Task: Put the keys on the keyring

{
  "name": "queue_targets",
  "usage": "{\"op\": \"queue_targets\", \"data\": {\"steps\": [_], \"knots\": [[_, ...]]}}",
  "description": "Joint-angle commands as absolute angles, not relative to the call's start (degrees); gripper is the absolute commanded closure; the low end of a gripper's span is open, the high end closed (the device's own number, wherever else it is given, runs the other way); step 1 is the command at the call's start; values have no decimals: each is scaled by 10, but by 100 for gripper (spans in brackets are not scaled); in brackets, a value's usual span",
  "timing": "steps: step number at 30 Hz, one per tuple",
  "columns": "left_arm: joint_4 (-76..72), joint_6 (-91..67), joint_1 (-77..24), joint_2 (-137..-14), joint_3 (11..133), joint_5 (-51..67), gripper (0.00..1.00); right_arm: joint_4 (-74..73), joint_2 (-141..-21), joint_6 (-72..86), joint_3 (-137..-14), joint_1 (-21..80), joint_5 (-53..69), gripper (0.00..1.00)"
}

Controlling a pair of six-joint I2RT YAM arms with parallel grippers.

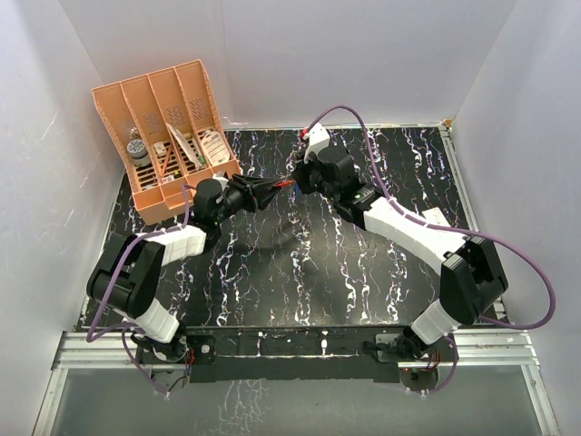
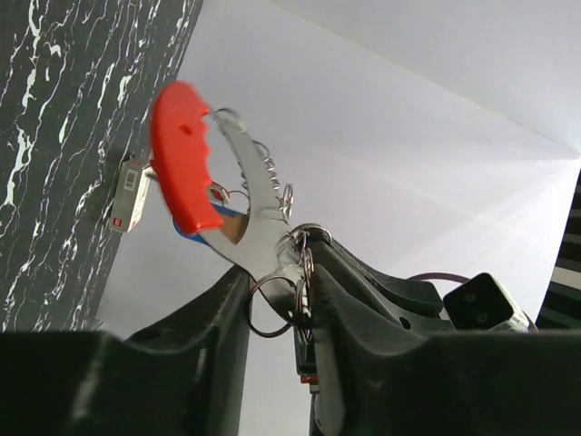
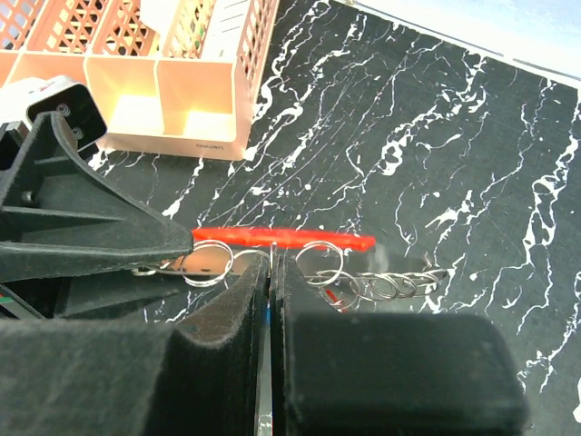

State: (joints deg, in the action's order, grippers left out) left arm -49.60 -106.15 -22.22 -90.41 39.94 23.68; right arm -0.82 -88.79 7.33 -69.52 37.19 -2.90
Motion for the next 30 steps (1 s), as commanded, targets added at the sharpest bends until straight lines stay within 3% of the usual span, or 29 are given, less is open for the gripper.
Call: {"op": "queue_targets", "data": {"steps": [1, 9, 18, 30], "knots": [[-530, -1081, -219, -919, 416, 255, 78, 50, -855, 63, -692, 378, -26, 100], [-552, -1084, -218, -943, 426, 253, 100, 13, -845, 63, -697, 381, -4, 100], [-558, -1071, -215, -948, 440, 242, 100, -124, -862, 69, -780, 381, 34, 100], [-484, -1007, -202, -906, 461, 213, 100, -374, -979, 74, -1006, 381, 56, 100]]}}
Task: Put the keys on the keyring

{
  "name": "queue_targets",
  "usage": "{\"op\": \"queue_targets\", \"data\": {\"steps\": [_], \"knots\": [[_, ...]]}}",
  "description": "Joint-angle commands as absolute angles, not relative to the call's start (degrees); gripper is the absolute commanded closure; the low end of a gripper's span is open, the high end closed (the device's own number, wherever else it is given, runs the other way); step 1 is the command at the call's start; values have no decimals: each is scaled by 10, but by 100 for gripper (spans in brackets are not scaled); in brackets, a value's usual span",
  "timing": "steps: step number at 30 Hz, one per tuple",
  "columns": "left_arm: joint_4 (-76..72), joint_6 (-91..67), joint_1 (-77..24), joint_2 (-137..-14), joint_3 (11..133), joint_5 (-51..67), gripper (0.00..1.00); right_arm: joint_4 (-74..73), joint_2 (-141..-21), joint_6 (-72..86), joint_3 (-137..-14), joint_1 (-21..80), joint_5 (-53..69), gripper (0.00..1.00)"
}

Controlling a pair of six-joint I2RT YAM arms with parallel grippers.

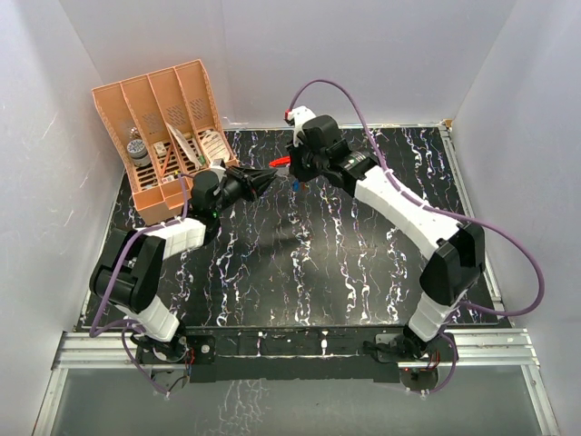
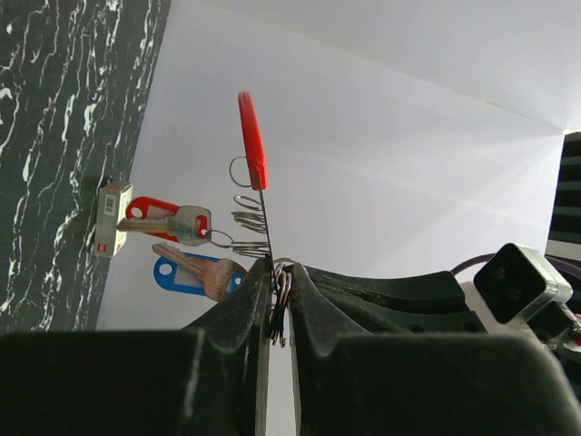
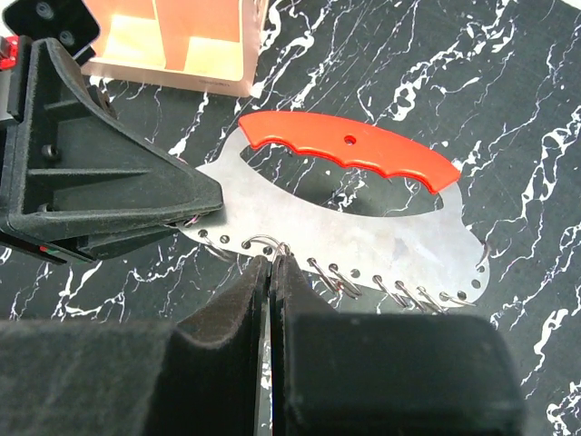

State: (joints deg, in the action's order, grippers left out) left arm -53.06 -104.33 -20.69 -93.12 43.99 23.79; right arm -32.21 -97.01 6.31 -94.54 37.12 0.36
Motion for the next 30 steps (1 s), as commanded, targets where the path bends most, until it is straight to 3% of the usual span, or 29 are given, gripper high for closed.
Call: {"op": "queue_targets", "data": {"steps": [1, 16, 30], "knots": [[-481, -1002, -201, -904, 463, 211, 100, -378, -982, 76, -1012, 381, 62, 100], [-444, -919, -191, -868, 471, 181, 100, -478, -1042, 84, -1092, 376, 63, 100], [-423, -834, -192, -846, 468, 221, 100, -593, -1169, 104, -1258, 355, 119, 100]]}}
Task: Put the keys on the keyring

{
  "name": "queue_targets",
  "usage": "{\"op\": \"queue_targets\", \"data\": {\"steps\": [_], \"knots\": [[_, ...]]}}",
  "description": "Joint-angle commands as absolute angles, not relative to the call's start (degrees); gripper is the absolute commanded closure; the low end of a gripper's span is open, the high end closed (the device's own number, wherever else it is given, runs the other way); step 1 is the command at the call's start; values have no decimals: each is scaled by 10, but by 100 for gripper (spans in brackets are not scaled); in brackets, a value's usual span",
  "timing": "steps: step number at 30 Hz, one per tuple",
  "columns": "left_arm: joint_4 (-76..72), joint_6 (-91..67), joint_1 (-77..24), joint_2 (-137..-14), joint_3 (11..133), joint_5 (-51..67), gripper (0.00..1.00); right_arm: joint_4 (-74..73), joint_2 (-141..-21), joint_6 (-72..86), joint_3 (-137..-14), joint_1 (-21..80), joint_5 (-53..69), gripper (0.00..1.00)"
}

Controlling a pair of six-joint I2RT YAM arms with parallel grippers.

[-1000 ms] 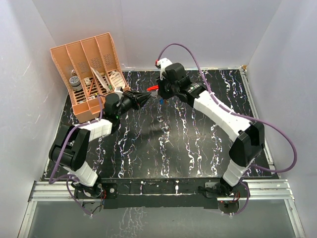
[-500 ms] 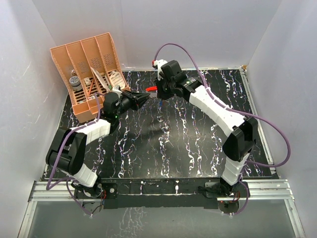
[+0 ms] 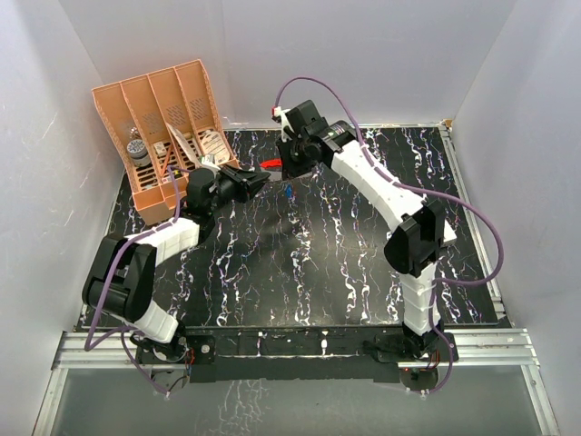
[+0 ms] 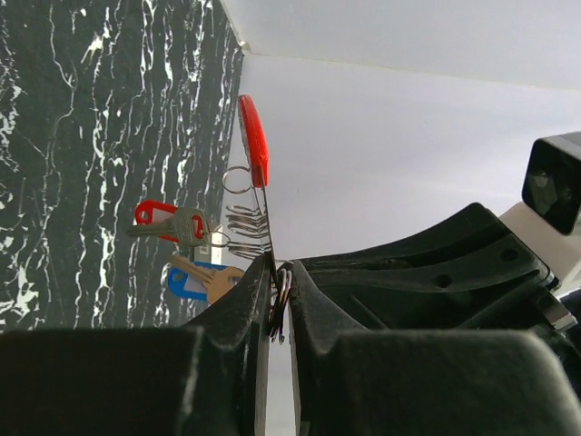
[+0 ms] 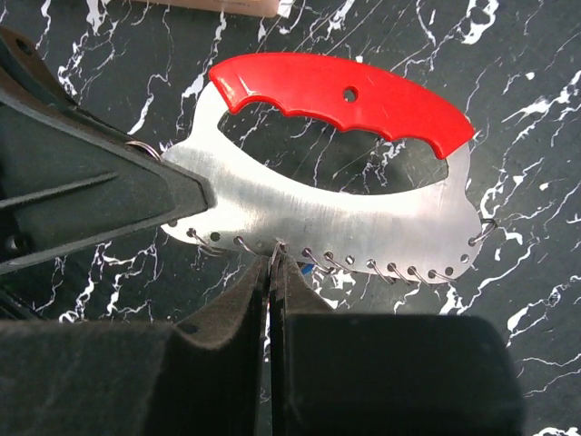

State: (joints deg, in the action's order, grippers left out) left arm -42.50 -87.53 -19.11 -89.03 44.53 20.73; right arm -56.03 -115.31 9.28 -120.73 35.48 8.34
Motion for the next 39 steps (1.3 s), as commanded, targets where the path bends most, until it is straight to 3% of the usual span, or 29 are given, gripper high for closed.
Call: {"op": "queue_targets", "data": {"steps": [1, 21, 39], "knots": [[-416, -821, -192, -843, 470, 221, 100, -599, -1174, 104, -1263, 355, 122, 100], [-441, -744, -199, -879, 521, 300, 100, -599, -1210, 102, -1252, 339, 196, 100], [-387, -671, -205, -870, 515, 290, 100, -604, -1218, 124, -1264, 319, 274, 100]]}}
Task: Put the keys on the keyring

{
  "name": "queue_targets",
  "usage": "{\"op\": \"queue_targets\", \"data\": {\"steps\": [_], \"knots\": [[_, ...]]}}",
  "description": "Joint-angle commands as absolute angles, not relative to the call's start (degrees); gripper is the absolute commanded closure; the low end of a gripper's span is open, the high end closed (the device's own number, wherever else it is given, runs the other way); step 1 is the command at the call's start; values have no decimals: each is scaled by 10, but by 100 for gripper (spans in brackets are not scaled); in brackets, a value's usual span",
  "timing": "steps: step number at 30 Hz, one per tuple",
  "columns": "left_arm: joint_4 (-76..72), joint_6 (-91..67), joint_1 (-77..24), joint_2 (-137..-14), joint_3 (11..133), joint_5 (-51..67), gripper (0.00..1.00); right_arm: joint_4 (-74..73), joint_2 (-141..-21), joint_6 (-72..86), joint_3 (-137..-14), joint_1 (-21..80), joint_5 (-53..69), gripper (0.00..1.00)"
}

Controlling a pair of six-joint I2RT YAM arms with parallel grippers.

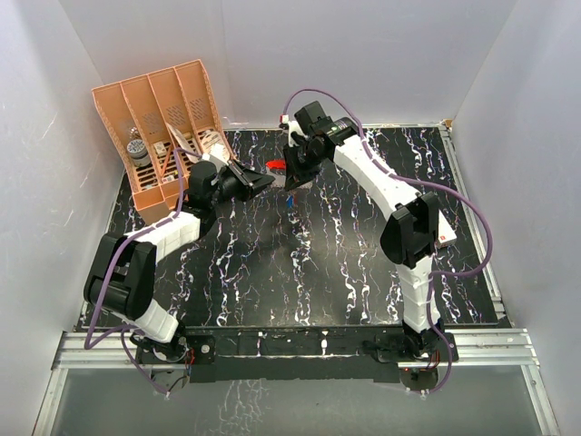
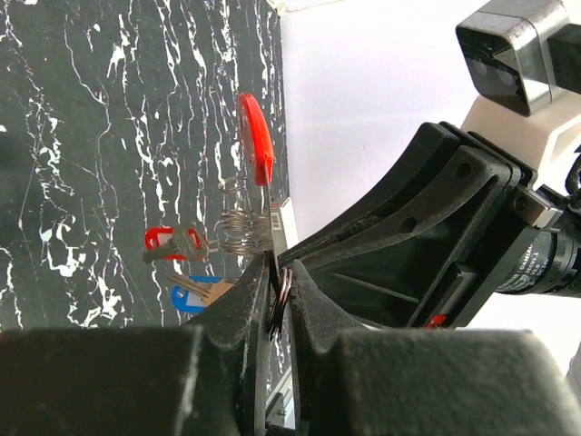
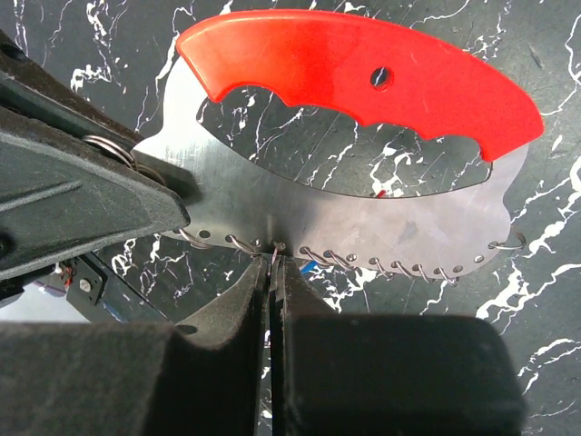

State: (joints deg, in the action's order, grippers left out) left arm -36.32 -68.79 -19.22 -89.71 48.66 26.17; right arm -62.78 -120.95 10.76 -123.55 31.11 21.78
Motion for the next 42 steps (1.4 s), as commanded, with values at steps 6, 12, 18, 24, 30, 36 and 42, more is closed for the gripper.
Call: {"op": "queue_targets", "data": {"steps": [6, 12, 18, 24, 30, 36, 42], "knots": [[-406, -681, -205, -883, 513, 296, 100, -628, -1227, 124, -1267, 319, 274, 100], [-402, -684, -204, -887, 521, 298, 100, -611, -1221, 141, -1251, 315, 281, 100], [-379, -682, -204, -898, 545, 298, 100, -621, -1244, 177, -1298, 308, 335, 100], [-375, -693, -203, -923, 573, 306, 93, -623, -1246, 214, -1301, 302, 376, 100], [-341, -692, -201, -932, 611, 305, 77, -596, -1229, 271, -1280, 284, 417, 100], [-267, -681, -183, -923, 667, 293, 63, -544, -1214, 338, -1260, 270, 452, 100], [-186, -654, -153, -848, 659, 224, 52, -405, -1165, 417, -1166, 261, 480, 100]]}}
